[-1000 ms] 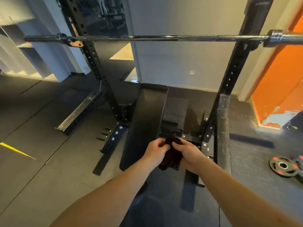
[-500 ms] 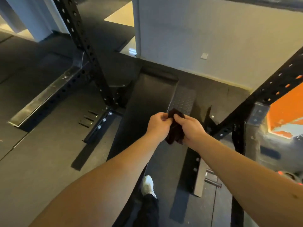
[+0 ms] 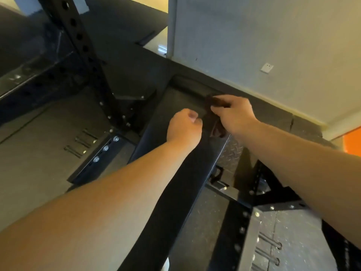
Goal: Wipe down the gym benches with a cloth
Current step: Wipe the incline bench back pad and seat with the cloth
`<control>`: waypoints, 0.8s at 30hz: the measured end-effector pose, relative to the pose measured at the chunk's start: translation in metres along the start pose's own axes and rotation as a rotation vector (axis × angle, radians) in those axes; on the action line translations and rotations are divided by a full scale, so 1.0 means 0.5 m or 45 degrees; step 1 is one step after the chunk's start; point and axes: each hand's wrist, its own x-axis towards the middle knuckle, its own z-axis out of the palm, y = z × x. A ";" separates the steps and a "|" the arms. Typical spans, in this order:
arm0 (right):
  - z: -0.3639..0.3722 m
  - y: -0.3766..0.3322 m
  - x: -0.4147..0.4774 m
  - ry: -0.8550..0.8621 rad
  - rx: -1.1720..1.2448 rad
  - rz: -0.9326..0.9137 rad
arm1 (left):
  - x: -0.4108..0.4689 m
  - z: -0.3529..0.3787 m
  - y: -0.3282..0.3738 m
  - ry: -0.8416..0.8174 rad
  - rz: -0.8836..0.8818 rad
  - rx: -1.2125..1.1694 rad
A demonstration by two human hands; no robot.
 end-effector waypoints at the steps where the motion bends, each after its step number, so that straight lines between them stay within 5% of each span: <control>1: 0.008 -0.006 0.044 0.033 -0.113 -0.073 | 0.032 0.000 -0.009 0.068 0.030 0.093; 6: 0.050 -0.009 0.201 0.279 -0.614 -0.336 | 0.141 0.006 -0.047 0.213 0.094 0.468; 10: 0.100 -0.034 0.261 0.231 -0.847 -0.281 | 0.216 -0.016 -0.058 0.254 0.131 0.729; 16: 0.195 -0.058 0.316 0.177 -0.796 -0.305 | 0.270 -0.030 -0.065 -0.008 0.014 0.832; 24: 0.253 -0.101 0.393 -0.121 -0.818 -0.278 | 0.288 -0.028 -0.057 0.031 0.029 1.094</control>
